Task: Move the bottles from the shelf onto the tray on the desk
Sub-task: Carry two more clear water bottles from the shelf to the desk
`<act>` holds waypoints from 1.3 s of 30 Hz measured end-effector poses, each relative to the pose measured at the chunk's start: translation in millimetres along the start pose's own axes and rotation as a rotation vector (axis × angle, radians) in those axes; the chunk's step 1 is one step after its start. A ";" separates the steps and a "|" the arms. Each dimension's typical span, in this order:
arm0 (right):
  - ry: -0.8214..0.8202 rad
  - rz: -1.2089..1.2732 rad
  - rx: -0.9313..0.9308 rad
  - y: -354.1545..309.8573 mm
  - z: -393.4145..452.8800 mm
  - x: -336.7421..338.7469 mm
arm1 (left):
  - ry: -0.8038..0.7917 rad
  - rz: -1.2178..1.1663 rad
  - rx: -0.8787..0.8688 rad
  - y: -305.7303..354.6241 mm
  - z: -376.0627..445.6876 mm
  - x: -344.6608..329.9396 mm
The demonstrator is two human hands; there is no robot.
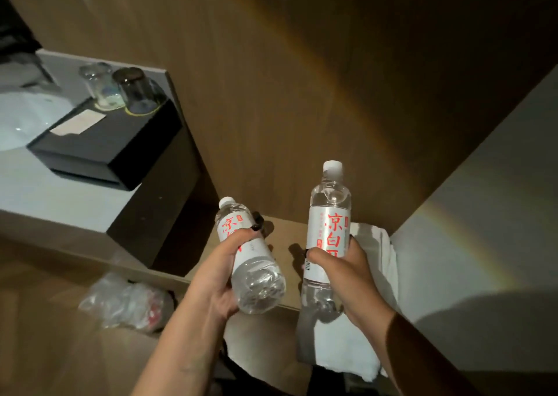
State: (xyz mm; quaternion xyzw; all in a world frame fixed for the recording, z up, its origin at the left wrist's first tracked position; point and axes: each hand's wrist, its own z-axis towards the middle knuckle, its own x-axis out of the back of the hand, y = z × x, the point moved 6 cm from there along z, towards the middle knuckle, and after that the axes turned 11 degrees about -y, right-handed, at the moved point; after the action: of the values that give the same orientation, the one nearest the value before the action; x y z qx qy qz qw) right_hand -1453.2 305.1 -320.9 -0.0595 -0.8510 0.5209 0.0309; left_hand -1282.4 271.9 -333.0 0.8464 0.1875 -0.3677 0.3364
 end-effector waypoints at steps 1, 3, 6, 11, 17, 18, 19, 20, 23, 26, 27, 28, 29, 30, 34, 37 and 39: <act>-0.008 -0.024 0.004 -0.5 -1.5 -4.7 | 0.042 0.009 -0.021 0.4 -10.7 4.4; -0.048 -0.079 0.004 -1.6 -3.8 -17.9 | 0.122 0.039 -0.070 3.1 -31.4 17.0; -0.149 -0.151 0.017 -7.4 -6.4 -46.6 | 0.246 0.145 -0.139 13.0 -61.7 38.8; -0.302 -0.262 0.040 -17.5 -11.0 -107.5 | 0.392 0.205 -0.249 38.0 -103.5 73.8; -0.440 -0.351 0.001 -10.9 -12.4 -198.0 | 0.459 0.199 -0.312 77.1 -147.8 125.6; -0.457 -0.372 -0.005 -7.9 -13.2 -214.9 | 0.479 0.201 -0.326 85.0 -157.1 136.4; -0.473 -0.391 -0.009 -4.2 -13.4 -232.0 | 0.491 0.206 -0.336 92.6 -166.3 146.7; -0.485 -0.406 -0.013 -0.3 -14.2 -249.6 | 0.497 0.205 -0.345 100.7 -175.8 158.2; -0.521 -0.430 -0.021 9.5 -16.9 -304.3 | 0.499 0.202 -0.341 125.8 -202.5 195.8; -0.562 -0.449 -0.023 17.6 -22.4 -368.9 | 0.535 0.234 -0.333 156.8 -235.4 238.8; -0.571 -0.459 -0.023 21.1 -23.8 -390.0 | 0.552 0.253 -0.330 167.0 -246.3 253.2; -0.575 -0.470 -0.016 23.6 -25.6 -410.6 | 0.569 0.274 -0.319 177.2 -257.7 265.7; -0.578 -0.484 -0.002 25.1 -27.5 -430.7 | 0.575 0.295 -0.313 187.1 -267.9 277.3; -0.583 -0.502 0.013 25.3 -29.6 -449.8 | 0.583 0.309 -0.305 196.1 -278.2 288.0; -0.580 -0.535 0.025 25.3 -33.1 -513.0 | 0.632 0.333 -0.310 227.5 -313.1 327.6; -0.622 -0.563 0.021 25.4 -33.0 -554.2 | 0.652 0.286 -0.323 247.2 -331.7 354.2; -0.672 -0.564 0.019 25.4 -31.9 -579.8 | 0.665 0.270 -0.330 261.4 -341.1 370.3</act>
State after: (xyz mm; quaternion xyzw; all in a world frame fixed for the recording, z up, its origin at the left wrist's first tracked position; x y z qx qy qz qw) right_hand -873.2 267.3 -323.5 0.3483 -0.7919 0.4901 -0.1062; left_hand -721.3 355.3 -325.8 0.8709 0.2298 0.0090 0.4343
